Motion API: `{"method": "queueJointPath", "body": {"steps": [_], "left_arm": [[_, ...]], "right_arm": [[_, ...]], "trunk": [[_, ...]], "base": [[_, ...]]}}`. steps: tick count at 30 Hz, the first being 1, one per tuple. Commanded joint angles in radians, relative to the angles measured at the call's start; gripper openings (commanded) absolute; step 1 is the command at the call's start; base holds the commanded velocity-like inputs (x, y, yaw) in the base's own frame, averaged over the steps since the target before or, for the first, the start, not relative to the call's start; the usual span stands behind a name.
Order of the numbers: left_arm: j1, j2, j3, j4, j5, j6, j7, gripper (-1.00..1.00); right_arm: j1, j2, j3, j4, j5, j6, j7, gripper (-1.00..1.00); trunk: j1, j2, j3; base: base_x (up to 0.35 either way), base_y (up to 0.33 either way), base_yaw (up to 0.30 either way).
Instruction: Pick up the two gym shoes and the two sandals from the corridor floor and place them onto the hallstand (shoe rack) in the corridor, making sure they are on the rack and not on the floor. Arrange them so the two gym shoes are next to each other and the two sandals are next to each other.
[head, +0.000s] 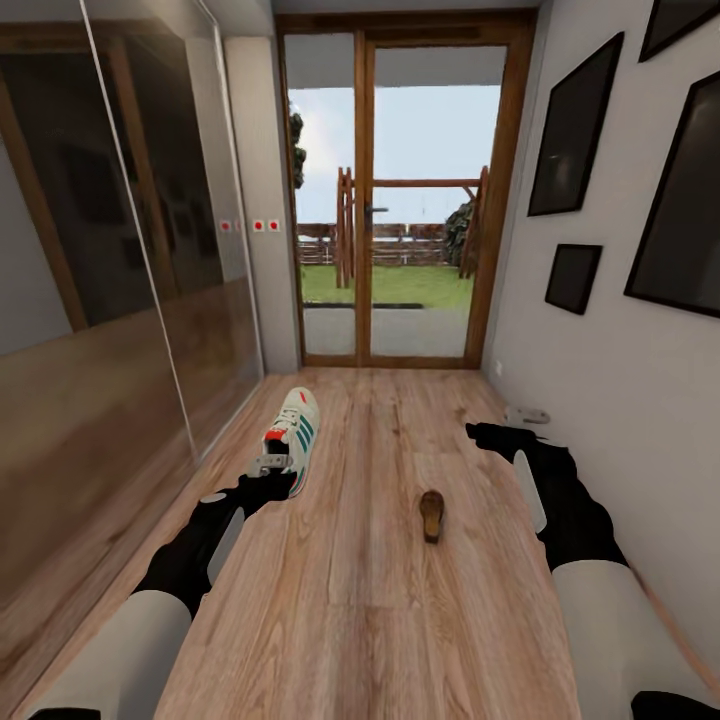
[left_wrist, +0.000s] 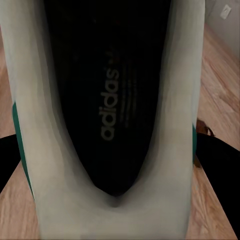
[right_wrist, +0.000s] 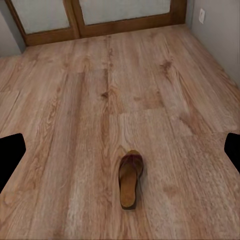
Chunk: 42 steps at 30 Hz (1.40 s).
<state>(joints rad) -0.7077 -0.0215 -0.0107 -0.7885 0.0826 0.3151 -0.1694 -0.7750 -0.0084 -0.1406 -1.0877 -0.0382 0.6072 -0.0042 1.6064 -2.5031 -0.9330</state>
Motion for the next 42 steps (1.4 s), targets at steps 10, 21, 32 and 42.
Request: {"method": "queueJointPath", "body": {"steps": [10,21,32,42], "left_arm": [[0.0,0.0,0.0,-0.001,0.009,0.007,-0.001,-1.0],[0.0,0.0,0.0,-0.001,0.009,0.007,-0.001,-1.0],[0.0,0.0,0.0,-0.001,0.009,0.007,-0.001,-1.0],[0.0,0.0,0.0,-0.001,0.008,0.007,-0.001,-1.0]], "right_arm": [[-0.001,-0.001,-0.001,-0.001,-0.003,0.005,0.0,1.0],[-0.001,0.0,-0.001,-0.001,-0.003,0.005,0.0,1.0],[-0.001,0.0,0.0,0.0,-0.003,0.005,-0.002,1.0],[-0.001,0.0,-0.001,0.0,-0.003,0.005,-0.002,1.0]], "trunk": [[0.0,0.0,0.0],[0.0,0.0,0.0],[0.0,0.0,0.0],[0.0,0.0,0.0]], "base": [[0.345,0.0,-0.092],[0.342,0.058,-0.002],[0.319,0.149,0.0],[0.309,0.162,-0.013]]}}
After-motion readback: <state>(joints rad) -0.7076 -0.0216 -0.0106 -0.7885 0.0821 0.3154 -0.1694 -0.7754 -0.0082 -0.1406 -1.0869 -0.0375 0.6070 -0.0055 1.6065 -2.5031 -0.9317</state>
